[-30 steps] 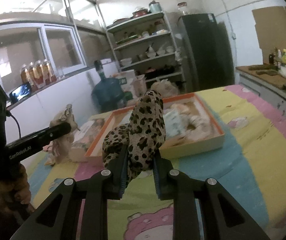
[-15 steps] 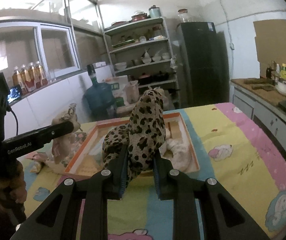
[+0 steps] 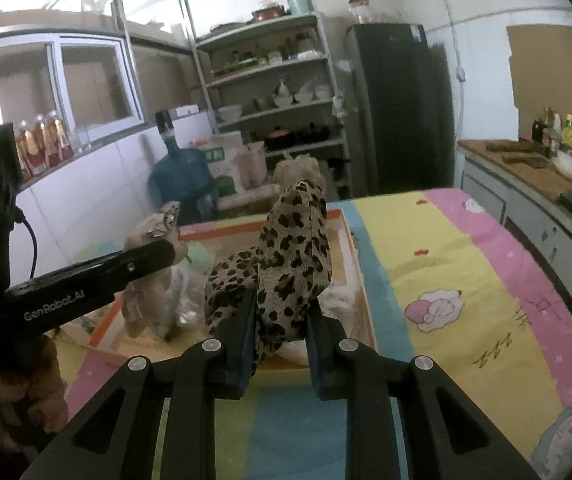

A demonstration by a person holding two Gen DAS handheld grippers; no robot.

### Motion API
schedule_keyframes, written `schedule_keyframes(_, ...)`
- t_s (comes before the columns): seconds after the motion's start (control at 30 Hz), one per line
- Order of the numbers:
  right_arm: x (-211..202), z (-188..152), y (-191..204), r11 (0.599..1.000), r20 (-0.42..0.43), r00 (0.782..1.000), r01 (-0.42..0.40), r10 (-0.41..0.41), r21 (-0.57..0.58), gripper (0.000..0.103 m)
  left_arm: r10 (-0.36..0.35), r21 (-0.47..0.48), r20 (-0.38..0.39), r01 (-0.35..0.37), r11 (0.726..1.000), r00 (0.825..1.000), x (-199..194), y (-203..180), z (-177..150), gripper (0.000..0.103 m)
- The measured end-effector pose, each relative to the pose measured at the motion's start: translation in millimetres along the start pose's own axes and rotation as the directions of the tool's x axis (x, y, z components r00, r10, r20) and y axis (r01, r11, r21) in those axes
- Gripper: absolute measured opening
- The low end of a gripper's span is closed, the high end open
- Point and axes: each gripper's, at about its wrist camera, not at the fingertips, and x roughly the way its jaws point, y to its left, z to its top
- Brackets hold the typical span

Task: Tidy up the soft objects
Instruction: 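Carry the plush bear and leopard pouch in both grippers over the tray, then open both grippers to release the bear and leopard pouch into the tray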

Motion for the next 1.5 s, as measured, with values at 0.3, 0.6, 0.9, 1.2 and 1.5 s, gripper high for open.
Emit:
schedule_keyframes(0.3, 28, -9, -11, 0.999, -0.07, 0.997, -0.027, 0.028, 0.017, 0.024, 0.126, 0.07, -0.054, -0.122, 0.99, 0.991, 28, 4, -13, 0.038)
schedule_keyframes(0.6, 54, -14, -6, 0.999, -0.13, 0.991, -0.043, 0.043, 0.003, 0.024, 0.156, 0.077, -0.093, -0.149, 0.986, 0.983, 44, 19, -21, 0.038)
schedule_keyframes(0.9, 58, -14, -8, 0.999, -0.134, 0.99, -0.037, 0.038, 0.011, 0.045, 0.091, 0.071, -0.082, -0.086, 0.994, 0.992, 40, 24, -23, 0.044)
schedule_keyframes(1.2, 47, -14, 0, 0.998, -0.103, 0.994, 0.039, -0.044, -0.049, 0.059, 0.082, 0.081, -0.061, -0.077, 0.994, 0.995, 29, 21, -26, 0.075)
schedule_keyframes(1.5, 28, -16, 2, 0.994, -0.081, 0.993, 0.08, -0.085, -0.069, 0.069, 0.077, 0.079, -0.027, -0.074, 0.994, 0.997, 10, 17, -30, 0.075)
